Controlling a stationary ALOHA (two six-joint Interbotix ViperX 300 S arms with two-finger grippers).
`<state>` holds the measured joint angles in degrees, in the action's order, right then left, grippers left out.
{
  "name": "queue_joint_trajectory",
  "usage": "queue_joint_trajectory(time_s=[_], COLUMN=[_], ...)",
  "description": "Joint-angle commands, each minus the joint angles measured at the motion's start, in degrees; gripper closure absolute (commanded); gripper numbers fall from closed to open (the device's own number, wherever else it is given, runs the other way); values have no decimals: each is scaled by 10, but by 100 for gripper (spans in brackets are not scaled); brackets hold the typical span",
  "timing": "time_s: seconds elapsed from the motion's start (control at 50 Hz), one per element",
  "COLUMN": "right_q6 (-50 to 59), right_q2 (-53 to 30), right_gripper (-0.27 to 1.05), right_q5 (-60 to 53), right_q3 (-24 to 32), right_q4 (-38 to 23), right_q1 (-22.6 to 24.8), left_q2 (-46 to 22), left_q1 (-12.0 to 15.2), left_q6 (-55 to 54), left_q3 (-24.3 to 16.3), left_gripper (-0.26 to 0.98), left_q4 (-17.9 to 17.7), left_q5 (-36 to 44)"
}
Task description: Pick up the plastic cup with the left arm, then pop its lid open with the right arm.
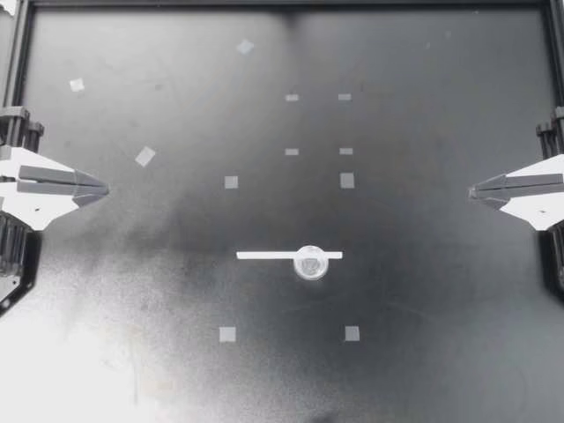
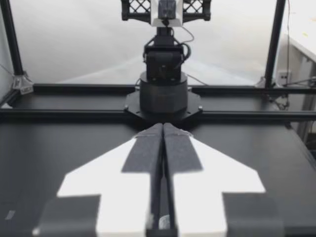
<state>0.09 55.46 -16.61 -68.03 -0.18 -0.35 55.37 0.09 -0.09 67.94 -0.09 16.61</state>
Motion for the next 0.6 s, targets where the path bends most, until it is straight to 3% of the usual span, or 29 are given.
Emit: queue_joint_trajectory(time_s=[0.0, 0.06, 0.12, 0.28, 0.58], right_q6=[1, 6, 18, 53, 45], right_q2=[-9, -15, -21, -42, -76], right_gripper=[77, 90, 95, 95, 95], right_q5=[-7, -5, -4, 11, 177], right_q3=[11, 3, -6, -3, 105], right_q4=[1, 5, 20, 60, 40], right_q1=[5, 5, 5, -10, -49], left_q2=[7, 5, 1, -18, -127], left_q1=[5, 5, 5, 6, 11], left_q6=[13, 12, 11, 12, 18], left_q3=[-4, 9, 18, 15, -53], left_gripper=[69, 80, 84, 84, 83], left_q4=[-1, -1, -4, -11, -11], left_q5=[11, 11, 11, 9, -12])
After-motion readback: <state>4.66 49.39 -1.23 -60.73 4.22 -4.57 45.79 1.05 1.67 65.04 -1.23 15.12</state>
